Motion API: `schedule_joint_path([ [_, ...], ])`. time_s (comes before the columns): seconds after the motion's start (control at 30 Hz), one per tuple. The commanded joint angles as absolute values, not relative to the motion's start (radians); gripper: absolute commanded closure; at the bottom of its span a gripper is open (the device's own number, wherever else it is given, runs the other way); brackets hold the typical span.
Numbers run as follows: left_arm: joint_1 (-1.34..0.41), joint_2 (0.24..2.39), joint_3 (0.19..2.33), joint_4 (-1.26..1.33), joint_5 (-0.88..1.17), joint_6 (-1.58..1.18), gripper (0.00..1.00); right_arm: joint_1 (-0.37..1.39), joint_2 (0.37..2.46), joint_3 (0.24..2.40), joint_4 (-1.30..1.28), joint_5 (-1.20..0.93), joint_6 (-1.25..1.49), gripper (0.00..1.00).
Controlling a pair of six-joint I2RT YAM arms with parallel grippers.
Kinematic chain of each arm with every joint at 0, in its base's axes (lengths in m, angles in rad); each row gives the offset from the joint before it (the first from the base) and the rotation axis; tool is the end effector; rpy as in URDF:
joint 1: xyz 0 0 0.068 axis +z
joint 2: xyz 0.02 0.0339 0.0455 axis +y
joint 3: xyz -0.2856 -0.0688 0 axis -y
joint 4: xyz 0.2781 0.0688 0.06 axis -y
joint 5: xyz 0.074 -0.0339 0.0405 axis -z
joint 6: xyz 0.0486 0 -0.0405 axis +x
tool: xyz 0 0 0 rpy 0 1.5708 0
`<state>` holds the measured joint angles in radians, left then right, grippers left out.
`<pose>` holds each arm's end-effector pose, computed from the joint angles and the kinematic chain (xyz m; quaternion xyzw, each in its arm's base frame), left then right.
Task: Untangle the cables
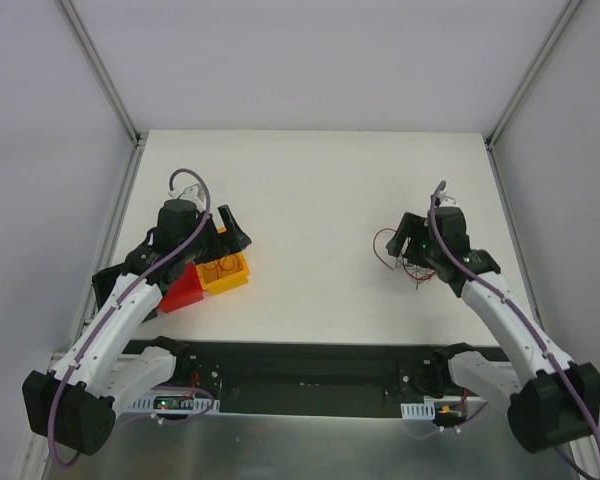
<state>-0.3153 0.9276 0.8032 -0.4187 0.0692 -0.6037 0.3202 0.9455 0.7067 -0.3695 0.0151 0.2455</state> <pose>0.2242 -0.0767 0.3038 -0.1082 0.8637 -0.2449 0.4269 0.2260 0.0742 0.2675 -0.0296 0.8859 0.1228 0.4463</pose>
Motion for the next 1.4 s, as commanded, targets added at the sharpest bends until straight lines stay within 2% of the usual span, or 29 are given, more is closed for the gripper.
schedule_joint_path([
  [0.0,-0.327,0.893,0.796,-0.325,0.34,-0.523,0.1,0.247,1.122,0.819,-0.462,0.176,0.222,0.24],
  [0.2,-0.336,0.893,0.755,-0.253,0.492,-0.529,0.08,0.233,1.259,0.893,-0.378,0.155,0.123,0.3],
  [0.33,-0.348,0.9,0.749,-0.238,0.528,-0.52,0.08,0.224,1.376,0.972,-0.381,0.301,0.091,0.32],
  [0.47,-0.35,0.905,0.735,-0.23,0.505,-0.543,0.13,0.222,1.483,1.026,-0.322,0.269,0.087,0.46],
  [0.57,-0.35,0.923,0.744,-0.222,0.523,-0.56,0.16,0.224,1.56,1.074,-0.33,0.233,0.1,0.62],
  [0.77,-0.351,0.91,0.742,-0.213,0.531,-0.572,0.17,0.224,1.647,1.101,-0.31,0.233,0.123,0.67],
  [0.83,-0.351,0.896,0.735,-0.212,0.531,-0.58,0.17,0.224,1.67,1.118,-0.313,0.239,0.124,0.72],
  [0.9,-0.351,0.881,0.73,-0.212,0.526,-0.581,0.17,0.224,1.675,1.135,-0.322,0.242,0.121,0.85],
  [0.93,-0.351,0.876,0.727,-0.212,0.525,-0.581,0.17,0.222,1.663,1.149,-0.339,0.248,0.121,0.98],
  [0.97,-0.351,0.873,0.73,-0.212,0.523,-0.58,0.17,0.222,1.645,1.17,-0.371,0.259,0.124,0.99],
  [1.07,-0.351,0.885,0.741,-0.212,0.529,-0.574,0.18,0.225,1.47,1.189,-0.429,0.337,0.135,1.0],
  [1.23,-0.351,0.911,0.742,-0.209,0.532,-0.581,0.18,0.224,1.076,1.184,-0.327,0.377,0.049,1.0],
  [1.37,-0.351,0.917,0.733,-0.193,0.508,-0.581,0.18,0.224,0.974,1.334,-0.321,0.345,-0.046,1.0],
])
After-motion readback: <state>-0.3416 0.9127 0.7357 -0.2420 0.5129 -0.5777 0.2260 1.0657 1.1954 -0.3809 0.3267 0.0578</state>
